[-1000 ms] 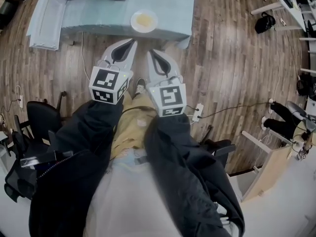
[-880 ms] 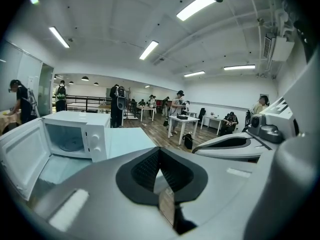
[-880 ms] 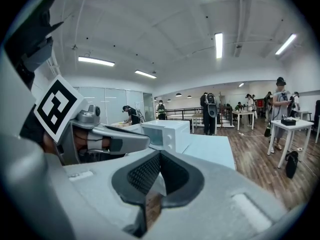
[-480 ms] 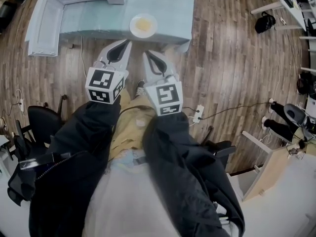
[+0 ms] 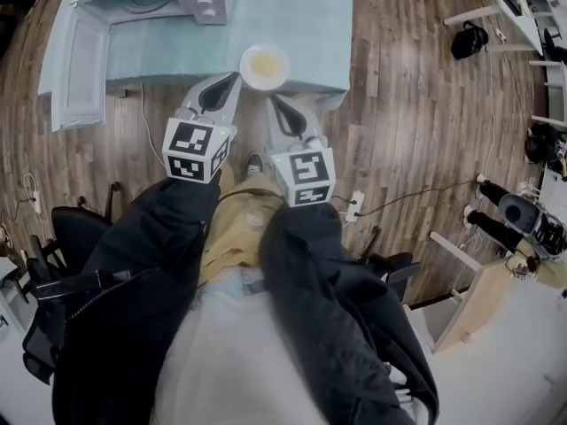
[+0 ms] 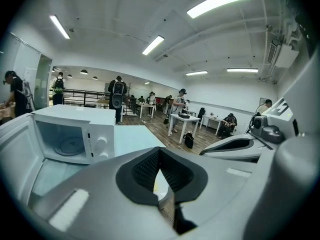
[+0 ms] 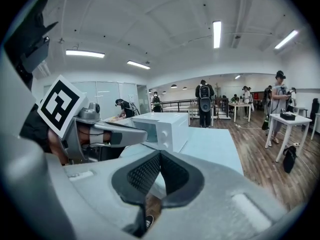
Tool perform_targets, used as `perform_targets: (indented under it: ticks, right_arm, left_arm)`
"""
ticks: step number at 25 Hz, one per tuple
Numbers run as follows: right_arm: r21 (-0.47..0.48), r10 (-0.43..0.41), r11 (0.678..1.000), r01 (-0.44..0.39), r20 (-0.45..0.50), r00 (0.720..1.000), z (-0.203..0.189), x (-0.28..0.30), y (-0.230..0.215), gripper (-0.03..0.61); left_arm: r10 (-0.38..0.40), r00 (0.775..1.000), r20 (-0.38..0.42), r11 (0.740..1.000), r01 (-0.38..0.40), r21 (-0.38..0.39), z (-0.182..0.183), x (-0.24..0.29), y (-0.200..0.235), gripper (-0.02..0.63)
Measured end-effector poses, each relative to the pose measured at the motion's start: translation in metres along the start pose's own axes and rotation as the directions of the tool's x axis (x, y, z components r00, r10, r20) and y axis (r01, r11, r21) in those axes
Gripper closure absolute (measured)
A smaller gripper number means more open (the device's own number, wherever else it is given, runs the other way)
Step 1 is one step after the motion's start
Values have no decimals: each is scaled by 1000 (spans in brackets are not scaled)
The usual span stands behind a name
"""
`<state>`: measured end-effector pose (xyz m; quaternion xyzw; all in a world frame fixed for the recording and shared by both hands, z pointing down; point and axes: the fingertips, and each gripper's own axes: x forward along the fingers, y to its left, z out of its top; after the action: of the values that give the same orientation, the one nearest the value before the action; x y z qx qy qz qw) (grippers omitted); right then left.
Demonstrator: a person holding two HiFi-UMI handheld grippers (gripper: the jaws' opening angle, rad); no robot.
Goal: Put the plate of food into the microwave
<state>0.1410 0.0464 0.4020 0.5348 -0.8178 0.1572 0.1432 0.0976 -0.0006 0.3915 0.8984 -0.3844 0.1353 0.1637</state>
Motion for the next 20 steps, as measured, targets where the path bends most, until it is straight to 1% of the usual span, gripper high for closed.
perform_targets:
  ticks: [3,5,7,12,16,20]
  right_arm:
    - [12,4,1000,-3,-50,999,-1,39,0,581]
    - [38,7,999,-4,-83,997,-5,50,-2,581]
    - [56,10,998,-3,-125,992,-15,59,-4,581]
    - [79,16,997,5,-258,966,-49,93,-4,581]
    - [108,9,994,30,-345,939,-72,117,-2,581]
    - [156,-24,983,93,-397,917,-91,125,-11,581]
  left_arm:
    - [3,999,-46,1000,-4,-26,-12,14,40,614]
    - [-4,996,-92,999,1,-38,-24,18,51,614]
    - [-29,989,-148,998,21,-57,-42,22,59,614]
    - [-93,956,-276,991,63,-115,-90,33,88,614]
    - [-144,927,-347,988,116,-99,-116,41,107,614]
    - [-189,899,-395,982,160,-105,-130,51,115,614]
